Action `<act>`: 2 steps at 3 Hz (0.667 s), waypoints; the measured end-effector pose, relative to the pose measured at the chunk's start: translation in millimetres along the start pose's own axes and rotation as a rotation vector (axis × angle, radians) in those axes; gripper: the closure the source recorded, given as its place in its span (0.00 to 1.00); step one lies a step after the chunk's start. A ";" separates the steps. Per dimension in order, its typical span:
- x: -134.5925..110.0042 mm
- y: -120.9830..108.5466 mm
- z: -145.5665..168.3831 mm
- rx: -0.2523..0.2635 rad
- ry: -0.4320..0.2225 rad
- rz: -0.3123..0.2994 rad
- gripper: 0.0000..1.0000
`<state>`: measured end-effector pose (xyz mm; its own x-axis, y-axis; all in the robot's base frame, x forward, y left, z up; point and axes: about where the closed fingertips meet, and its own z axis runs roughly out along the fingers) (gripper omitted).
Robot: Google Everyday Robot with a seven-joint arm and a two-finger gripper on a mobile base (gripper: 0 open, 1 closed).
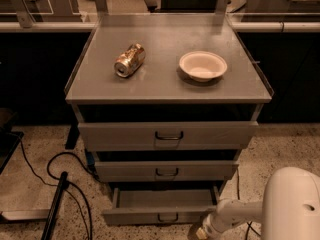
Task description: Close bottom drawer
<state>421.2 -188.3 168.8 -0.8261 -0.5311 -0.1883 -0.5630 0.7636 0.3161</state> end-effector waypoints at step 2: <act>-21.2 -25.7 9.5 0.039 -0.058 -0.022 1.00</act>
Offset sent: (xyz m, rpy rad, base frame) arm 0.0555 -0.0130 -0.0153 -0.0079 -0.1249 -0.0132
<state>453.0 -193.2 155.9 -0.8130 -0.5265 -0.2485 -0.5804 0.7665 0.2749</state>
